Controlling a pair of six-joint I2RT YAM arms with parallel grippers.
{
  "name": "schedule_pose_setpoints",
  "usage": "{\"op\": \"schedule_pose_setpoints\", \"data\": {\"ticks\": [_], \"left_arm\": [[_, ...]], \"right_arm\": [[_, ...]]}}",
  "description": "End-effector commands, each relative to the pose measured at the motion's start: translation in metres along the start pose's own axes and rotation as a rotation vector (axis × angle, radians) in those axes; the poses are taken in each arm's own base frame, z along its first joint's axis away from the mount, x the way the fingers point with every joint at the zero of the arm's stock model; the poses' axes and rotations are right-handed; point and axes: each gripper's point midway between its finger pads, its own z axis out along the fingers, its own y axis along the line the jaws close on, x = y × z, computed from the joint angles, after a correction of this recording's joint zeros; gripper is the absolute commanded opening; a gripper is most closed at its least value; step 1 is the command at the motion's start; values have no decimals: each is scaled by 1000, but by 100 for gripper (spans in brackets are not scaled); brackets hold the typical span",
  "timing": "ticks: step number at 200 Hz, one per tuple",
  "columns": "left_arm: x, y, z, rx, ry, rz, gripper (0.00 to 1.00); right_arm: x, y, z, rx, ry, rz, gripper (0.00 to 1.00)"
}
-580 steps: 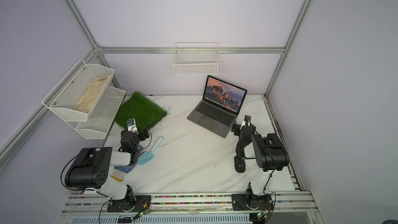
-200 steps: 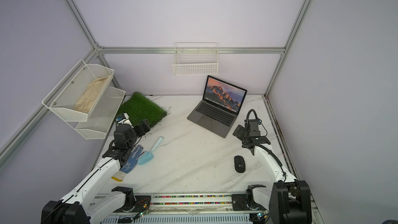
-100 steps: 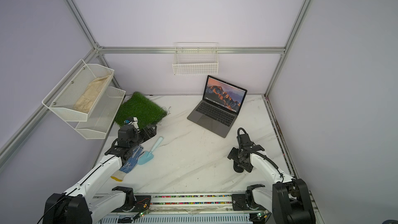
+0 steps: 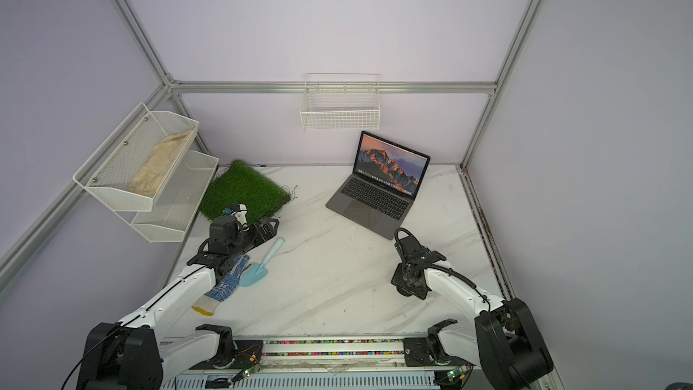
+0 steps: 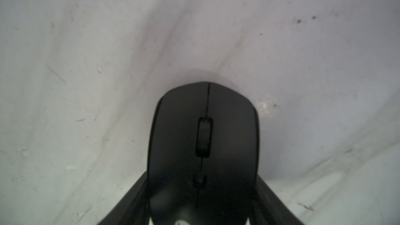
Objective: Insert the wireless mouse receiver into the laptop
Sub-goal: Pick up the mouse from the center of the board.
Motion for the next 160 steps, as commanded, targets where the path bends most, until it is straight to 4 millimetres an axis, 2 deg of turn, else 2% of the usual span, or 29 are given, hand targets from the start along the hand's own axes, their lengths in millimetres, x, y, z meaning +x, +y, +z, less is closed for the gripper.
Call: {"op": "schedule_pose_setpoints", "data": {"ticks": [1, 24, 42, 54, 75, 86, 100, 131, 160], "left_arm": [[-10, -21, -2, 83, -28, 30, 100], [-11, -28, -4, 104, -26, 58, 100], [-16, -41, -7, 147, -39, 100, 100], [-23, -57, -10, 197, -68, 168, 100], [-34, -104, -19, 333, -150, 417, 100], [-41, -124, -22, 379, -221, 529, 100], [-45, -154, -30, 472, -344, 707, 100], [-30, -214, -49, 607, -645, 1198, 100], [-9, -243, -47, 592, -789, 1580, 98]], "right_arm": [[-3, -9, 1, 84, -21, 2, 58], [-4, -3, -1, 61, -34, -3, 49], [-19, 25, -18, -64, -87, -31, 43], [-39, 55, -40, -184, -156, -77, 41], [-72, 121, -85, -406, -251, -219, 40], [-81, 155, -109, -516, -269, -325, 40], [-84, 193, -135, -636, -268, -501, 40], [-95, 231, -168, -679, -276, -792, 40], [-95, 238, -187, -668, -270, -967, 42]]}}
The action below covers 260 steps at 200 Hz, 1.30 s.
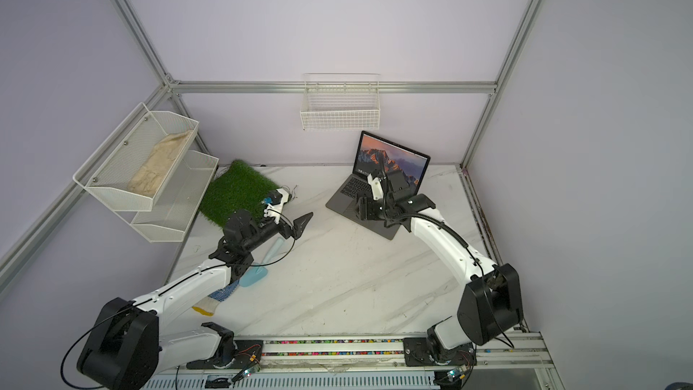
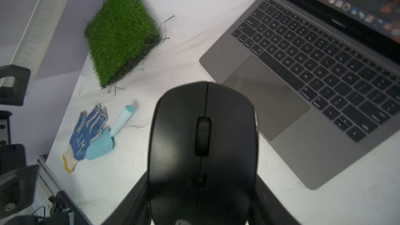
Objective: Insert the wireless mouse receiver into the laptop
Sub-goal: Pick up the mouse from the center of the board.
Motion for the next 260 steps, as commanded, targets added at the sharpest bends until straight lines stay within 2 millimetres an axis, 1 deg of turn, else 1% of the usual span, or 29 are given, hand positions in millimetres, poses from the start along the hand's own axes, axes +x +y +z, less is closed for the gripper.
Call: {"op": "schedule_pose_setpoints", "data": {"ticks": [1, 7, 17, 32, 41, 60, 73, 89, 90, 93, 116, 130, 147, 178, 194, 203, 221, 244, 249, 260], "left_arm": [[-64, -9, 11, -14, -205, 547, 97], [-62, -17, 16, -7, -203, 626, 94], [-62, -27, 23, -1, -194, 726, 92], [-60, -39, 32, 25, -179, 826, 88], [-60, -45, 36, 45, -176, 879, 87], [-55, -64, 44, 110, -169, 969, 82], [-55, -78, 47, 148, -191, 986, 80], [-57, -83, 49, 167, -210, 993, 77], [-50, -85, 52, 180, -199, 991, 77], [-43, -88, 55, 195, -187, 991, 76], [-26, -96, 59, 251, -165, 1004, 72], [-19, -101, 58, 293, -146, 1005, 68], [-21, -101, 59, 304, -140, 1002, 63], [-23, -104, 59, 320, -152, 992, 62], [-23, -107, 58, 338, -164, 976, 59], [-23, -109, 58, 347, -169, 969, 56], [-22, -112, 58, 358, -173, 963, 45], [-30, -115, 56, 367, -192, 921, 29], [-31, -115, 55, 373, -192, 907, 24], [-33, -116, 54, 388, -179, 866, 16]], "right_arm": [[8, 21, -13, -87, 95, -227, 42], [8, 22, -15, -90, 110, -249, 42], [10, 25, -19, -96, 135, -290, 42], [12, 31, -26, -124, 161, -332, 42], [18, 35, -30, -146, 193, -352, 43], [34, 40, -28, -168, 281, -388, 44], [44, 44, -24, -179, 329, -410, 44], [51, 49, -23, -208, 355, -429, 43], [52, 50, -23, -210, 355, -430, 43], [53, 51, -23, -219, 358, -432, 43], [56, 60, -26, -268, 364, -445, 43], [59, 60, -27, -269, 373, -449, 43], [63, 60, -28, -272, 385, -451, 43], [68, 62, -30, -291, 395, -449, 43], [70, 65, -30, -309, 400, -450, 42], [71, 66, -31, -320, 401, -448, 41], [71, 69, -31, -340, 402, -451, 40], [69, 69, -31, -330, 391, -438, 40], [68, 69, -30, -326, 389, -438, 40], [61, 72, -32, -329, 357, -449, 41]]}}
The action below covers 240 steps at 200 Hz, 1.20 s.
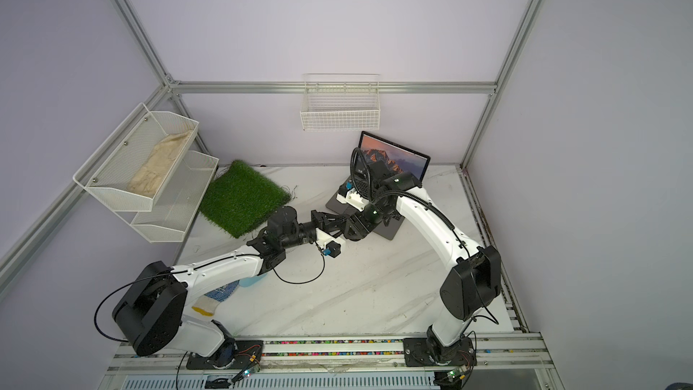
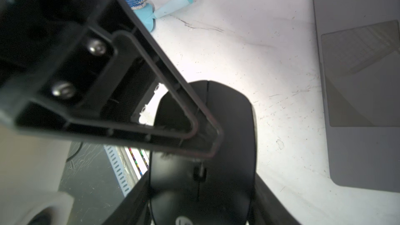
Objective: Insert the wireless mouse receiver into the laptop
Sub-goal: Pick up the mouse from the center of the board, then remove the lid from the mouse.
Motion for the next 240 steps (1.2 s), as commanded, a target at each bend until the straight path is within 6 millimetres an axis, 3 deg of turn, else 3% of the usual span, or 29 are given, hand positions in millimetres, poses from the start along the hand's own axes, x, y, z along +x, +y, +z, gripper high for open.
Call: {"op": "schedule_pose_setpoints", "data": {"ticks": [1, 18, 36, 48, 56, 77, 112, 121, 137, 154, 167, 203, 240], "left_arm": [[-22, 30, 0, -31, -76, -95, 15], [-16, 29, 1, 20, -33, -196, 0], [-12, 30, -1, 50, 14, -365, 0], [-13, 30, -6, 92, 28, -524, 0], [-15, 36, -8, 119, 30, -656, 0], [-16, 26, -18, 243, 35, -953, 0], [-2, 12, -31, 241, 110, -1293, 0], [-2, 26, -43, 205, 91, -1381, 5], [14, 36, -56, 163, 113, -1586, 2], [9, 40, -74, 273, 12, -1726, 0], [8, 39, -81, 321, -12, -1801, 0], [3, 25, -88, 369, 38, -1833, 0], [-1, 27, -89, 398, 11, -1823, 0]], "right_arm": [[-15, 14, -10, -23, -76, -90, 41], [-27, 18, -25, -17, -149, -91, 46], [-43, 20, -46, -12, -258, -52, 59], [-51, 19, -57, 14, -310, -19, 73], [-57, 17, -65, 42, -349, 4, 75], [-72, 18, -90, 93, -481, 72, 84], [-64, 3, -114, 261, -644, 76, 90], [-57, 0, -110, 278, -671, 55, 90], [-47, 16, -101, 211, -708, -49, 90], [-39, 33, -88, 151, -718, -183, 90], [-36, 33, -81, 188, -722, -251, 90], [-47, 27, -66, 333, -696, -398, 88], [-65, 41, -20, 320, -585, -560, 86]]}}
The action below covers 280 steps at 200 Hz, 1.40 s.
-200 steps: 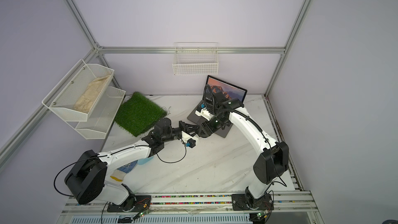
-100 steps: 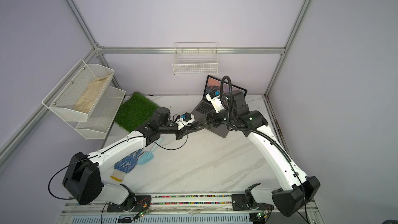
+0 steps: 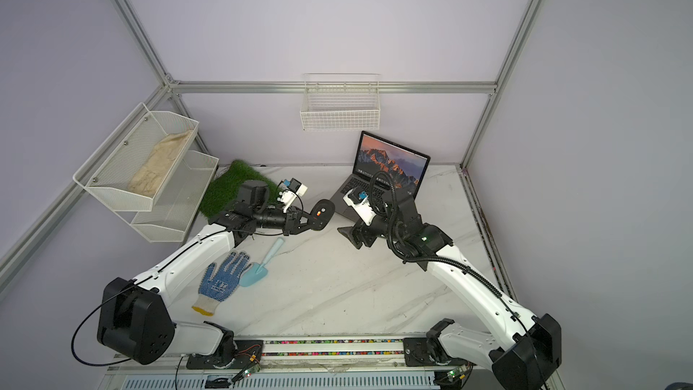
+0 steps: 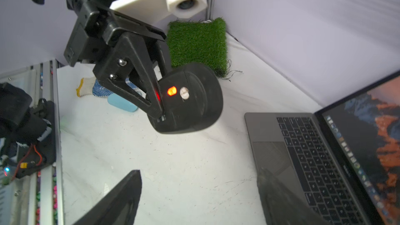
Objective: Insert the wireless mouse receiver into the laptop
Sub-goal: Remove the lid from the mouse.
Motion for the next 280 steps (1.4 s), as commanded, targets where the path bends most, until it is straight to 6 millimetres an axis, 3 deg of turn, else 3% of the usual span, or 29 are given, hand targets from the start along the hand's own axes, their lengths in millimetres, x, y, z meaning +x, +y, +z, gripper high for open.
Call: {"op": "schedule_pose_setpoints", "data": {"ticks": [1, 19, 59, 70, 114, 143, 280], "left_arm": [[-3, -21, -5, 78, -3, 16, 0], [-1, -23, -5, 86, -1, 48, 0], [3, -24, -5, 70, -2, 66, 0], [4, -25, -4, 73, 3, 71, 0], [7, -28, -4, 64, 9, 100, 0], [7, -30, -3, 78, 14, 100, 0], [8, -31, -3, 80, 13, 105, 0]], "right_arm": [[-10, 2, 25, 3, 7, -164, 86], [-15, -1, 34, 10, 16, -178, 83], [-27, 5, 32, -35, 14, -153, 73], [-20, 10, 41, -83, 44, -128, 69], [-19, 13, 39, -108, 76, -108, 55], [-2, 13, 43, -113, 147, -123, 54], [9, 17, 31, -135, 206, -188, 51]]}}
